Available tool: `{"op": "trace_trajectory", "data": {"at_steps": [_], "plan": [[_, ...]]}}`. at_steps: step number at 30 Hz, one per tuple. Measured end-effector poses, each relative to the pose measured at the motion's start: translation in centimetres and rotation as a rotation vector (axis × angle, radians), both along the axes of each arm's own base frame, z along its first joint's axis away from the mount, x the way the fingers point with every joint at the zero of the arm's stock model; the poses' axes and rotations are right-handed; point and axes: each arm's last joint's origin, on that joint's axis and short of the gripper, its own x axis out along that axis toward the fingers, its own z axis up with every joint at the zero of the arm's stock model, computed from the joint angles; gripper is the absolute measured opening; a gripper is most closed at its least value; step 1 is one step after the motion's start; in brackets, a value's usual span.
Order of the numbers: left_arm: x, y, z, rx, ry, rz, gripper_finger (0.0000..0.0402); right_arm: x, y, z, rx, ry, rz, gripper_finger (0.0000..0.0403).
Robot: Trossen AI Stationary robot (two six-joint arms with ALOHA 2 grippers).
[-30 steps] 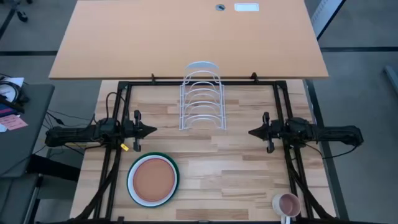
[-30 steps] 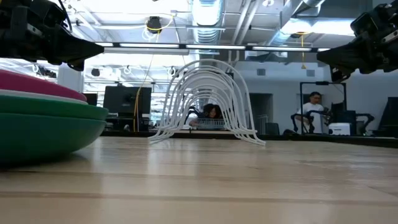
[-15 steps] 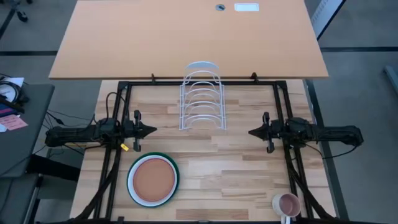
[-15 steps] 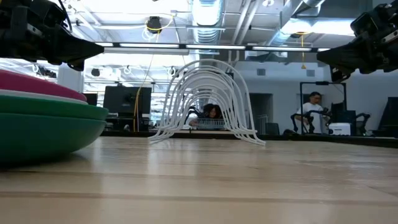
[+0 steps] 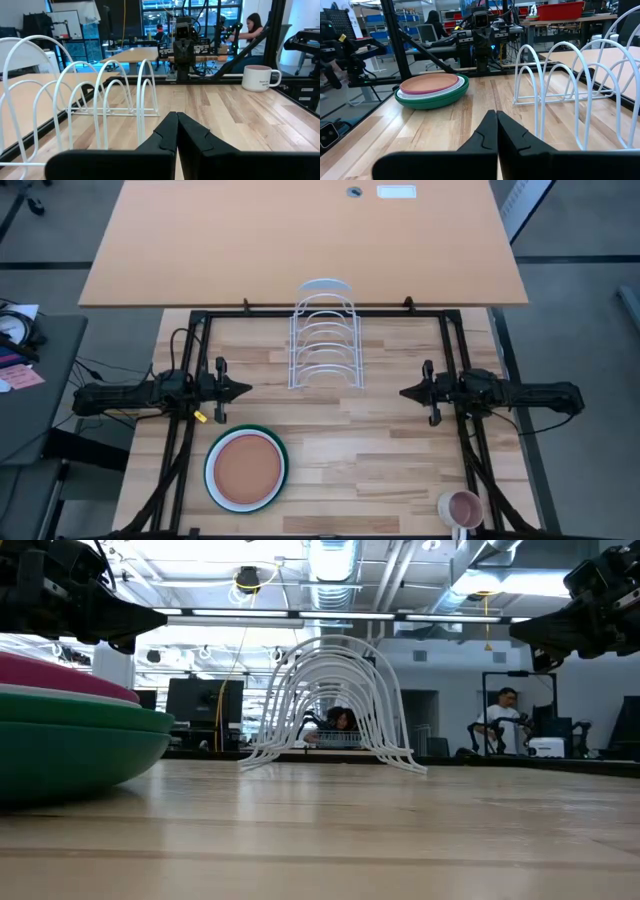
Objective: Sort dishes
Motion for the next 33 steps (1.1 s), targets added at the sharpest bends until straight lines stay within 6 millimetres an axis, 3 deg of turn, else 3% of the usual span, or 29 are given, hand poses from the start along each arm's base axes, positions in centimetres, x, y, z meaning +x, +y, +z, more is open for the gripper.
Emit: {"op": "trace_trajectory", "data": {"at_steps": [9, 18, 33], "plan": [[0.0, 0.0, 0.0, 0.006, 0.001, 0.001, 0.0, 0.0, 0.0, 0.0, 0.0, 0.0, 0.0, 0.0], [0.0, 0.02, 0.0, 0.239, 0.032, 0.014, 0.0, 0.0, 0.0, 0.0, 0.0, 0.0, 0.0, 0.0], [0.0, 0.02, 0.01, 0.234, 0.031, 0.017, 0.0, 0.0, 0.0, 0.0, 0.0, 0.0, 0.0, 0.0]]}}
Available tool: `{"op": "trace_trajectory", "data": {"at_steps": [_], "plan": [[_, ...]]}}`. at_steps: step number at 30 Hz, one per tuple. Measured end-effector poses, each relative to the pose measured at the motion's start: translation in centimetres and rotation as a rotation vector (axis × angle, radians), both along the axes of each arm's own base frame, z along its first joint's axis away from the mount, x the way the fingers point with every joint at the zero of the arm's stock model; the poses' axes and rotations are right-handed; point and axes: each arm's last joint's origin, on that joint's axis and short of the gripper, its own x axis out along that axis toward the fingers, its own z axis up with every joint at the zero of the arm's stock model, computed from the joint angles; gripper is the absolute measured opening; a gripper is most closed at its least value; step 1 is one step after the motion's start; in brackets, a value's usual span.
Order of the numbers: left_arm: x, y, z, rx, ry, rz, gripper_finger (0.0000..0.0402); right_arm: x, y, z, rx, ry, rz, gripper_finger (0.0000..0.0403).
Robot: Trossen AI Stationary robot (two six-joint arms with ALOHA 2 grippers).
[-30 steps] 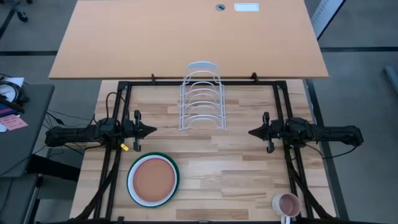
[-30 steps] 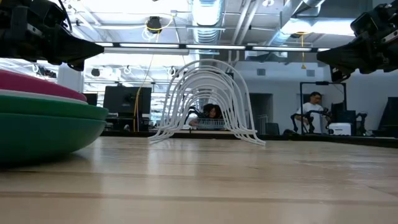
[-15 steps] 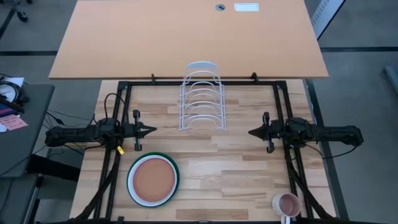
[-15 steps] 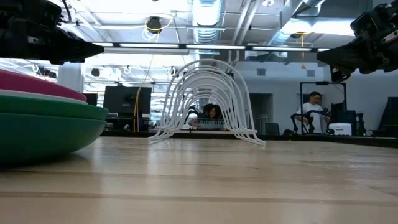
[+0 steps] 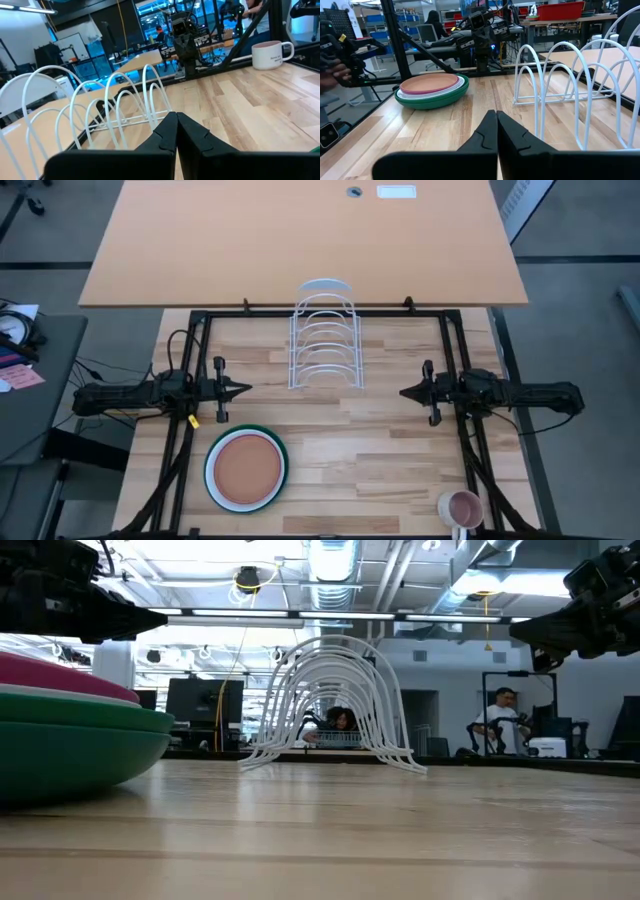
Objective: Sort dishes
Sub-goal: Put the orange plate on the dish rack
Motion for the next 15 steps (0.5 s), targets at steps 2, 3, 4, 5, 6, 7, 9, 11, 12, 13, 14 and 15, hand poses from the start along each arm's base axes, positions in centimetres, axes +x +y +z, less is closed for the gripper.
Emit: {"op": "trace_trajectory", "data": {"at_steps": [2, 3, 4, 5, 6, 7, 9, 11, 12, 13, 14, 15], "plan": [[0.0, 0.0, 0.0, -0.015, -0.002, 0.0, 0.0, 0.0, 0.0, 0.0, 0.0, 0.0, 0.0, 0.0], [0.0, 0.0, 0.0, -0.027, -0.004, -0.001, 0.0, 0.0, 0.0, 0.0, 0.0, 0.0, 0.0, 0.0], [0.0, 0.0, 0.0, -0.037, -0.005, -0.001, 0.0, 0.0, 0.0, 0.0, 0.0, 0.0, 0.0, 0.0], [0.0, 0.0, 0.0, -0.046, -0.007, -0.002, 0.0, 0.0, 0.0, 0.0, 0.0, 0.0, 0.0, 0.0], [0.0, 0.0, 0.0, -0.053, -0.008, -0.002, 0.0, 0.0, 0.0, 0.0, 0.0, 0.0, 0.0, 0.0], [0.0, 0.0, 0.0, -0.059, -0.008, -0.002, 0.0, 0.0, 0.0, 0.0, 0.0, 0.0, 0.0, 0.0], [0.0, 0.0, 0.0, -0.073, -0.01, -0.003, 0.0, 0.0, 0.0, 0.0, -0.015, 0.0, 0.0, 0.0], [0.0, 0.0, 0.0, -0.081, -0.012, -0.003, 0.0, 0.0, -0.02, 0.0, -0.075, 0.002, 0.0, 0.0], [0.0, 0.0, 0.0, -0.081, -0.012, -0.003, 0.0, 0.0, -0.02, 0.0, -0.096, 0.002, 0.001, 0.0], [0.0, 0.0, 0.0, -0.079, -0.011, -0.003, 0.0, 0.0, -0.02, 0.0, -0.11, 0.003, 0.002, 0.0], [0.0, 0.0, 0.0, -0.072, -0.01, -0.003, 0.0, 0.0, -0.02, 0.0, -0.111, 0.003, 0.002, 0.0], [0.0, 0.0, 0.0, -0.066, -0.01, -0.003, 0.0, 0.0, -0.02, 0.0, -0.111, 0.003, 0.002, 0.0]]}}
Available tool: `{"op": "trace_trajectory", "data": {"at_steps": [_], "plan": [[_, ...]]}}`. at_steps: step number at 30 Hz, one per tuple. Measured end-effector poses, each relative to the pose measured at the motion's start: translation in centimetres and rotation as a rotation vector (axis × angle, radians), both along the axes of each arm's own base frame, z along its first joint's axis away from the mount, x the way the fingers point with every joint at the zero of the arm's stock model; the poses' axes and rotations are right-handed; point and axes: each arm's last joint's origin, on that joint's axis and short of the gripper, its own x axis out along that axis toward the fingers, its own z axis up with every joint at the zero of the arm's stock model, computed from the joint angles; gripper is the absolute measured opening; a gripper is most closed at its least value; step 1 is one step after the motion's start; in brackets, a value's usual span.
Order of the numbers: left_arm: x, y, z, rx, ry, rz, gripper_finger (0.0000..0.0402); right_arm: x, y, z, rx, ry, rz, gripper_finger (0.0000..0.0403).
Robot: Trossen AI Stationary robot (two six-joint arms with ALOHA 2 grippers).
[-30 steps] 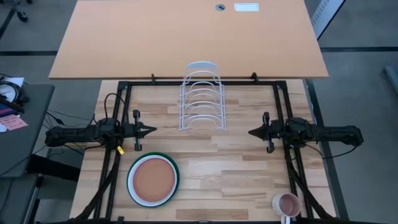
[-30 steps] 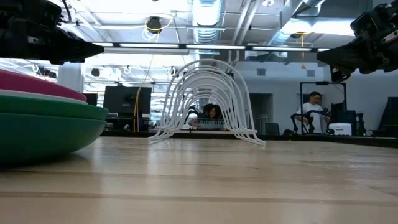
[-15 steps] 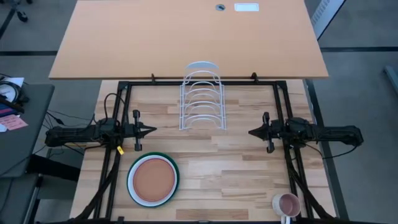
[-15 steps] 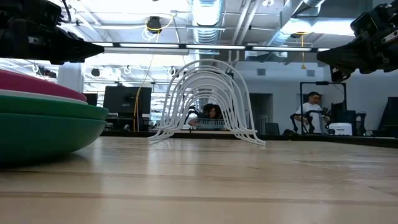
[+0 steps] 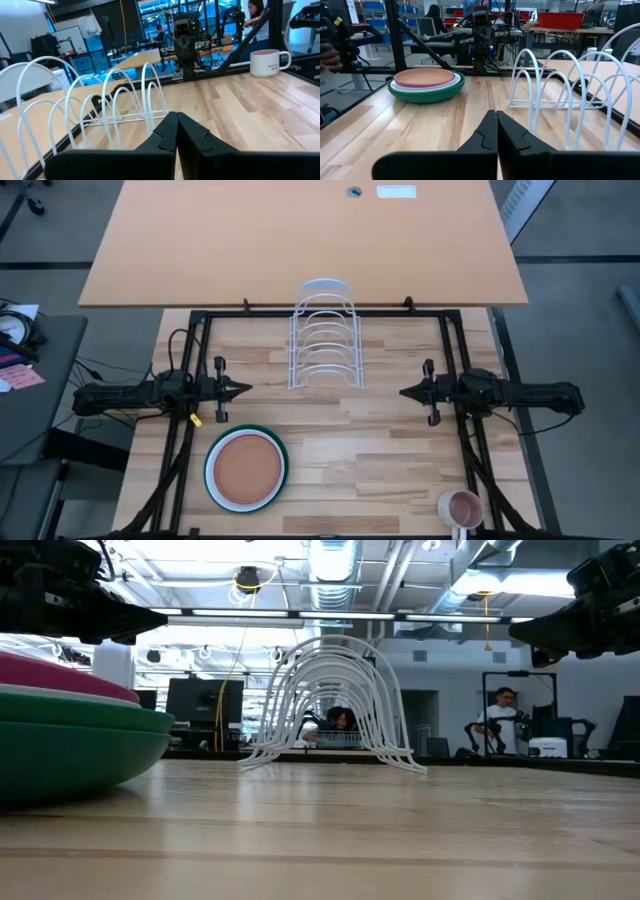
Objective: Sort dishes
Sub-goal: Put the orange plate on the dish rack
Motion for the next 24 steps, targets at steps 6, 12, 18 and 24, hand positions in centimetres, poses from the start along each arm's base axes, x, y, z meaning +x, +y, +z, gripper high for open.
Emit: {"op": "trace_trajectory", "data": {"at_steps": [6, 12, 18, 24], "plan": [[0.0, 0.0, 0.0, -0.002, 0.0, 0.0, 0.0, 0.0, 0.0, 0.0, -0.001, 0.0, 0.0, 0.0], [0.0, 0.0, 0.0, -0.012, -0.001, 0.0, 0.0, 0.0, 0.0, 0.0, -0.002, 0.0, 0.0, 0.0], [-0.1, 0.0, 0.7, -0.024, -0.023, -0.002, 0.0, 0.0, 0.0, 0.0, -0.012, 0.0, 0.0, 0.0], [-1.0, -0.1, 4.2, -0.128, -0.152, -0.033, 0.0, 0.0, 0.0, 0.0, -0.048, 0.001, 0.0, 0.0]]}}
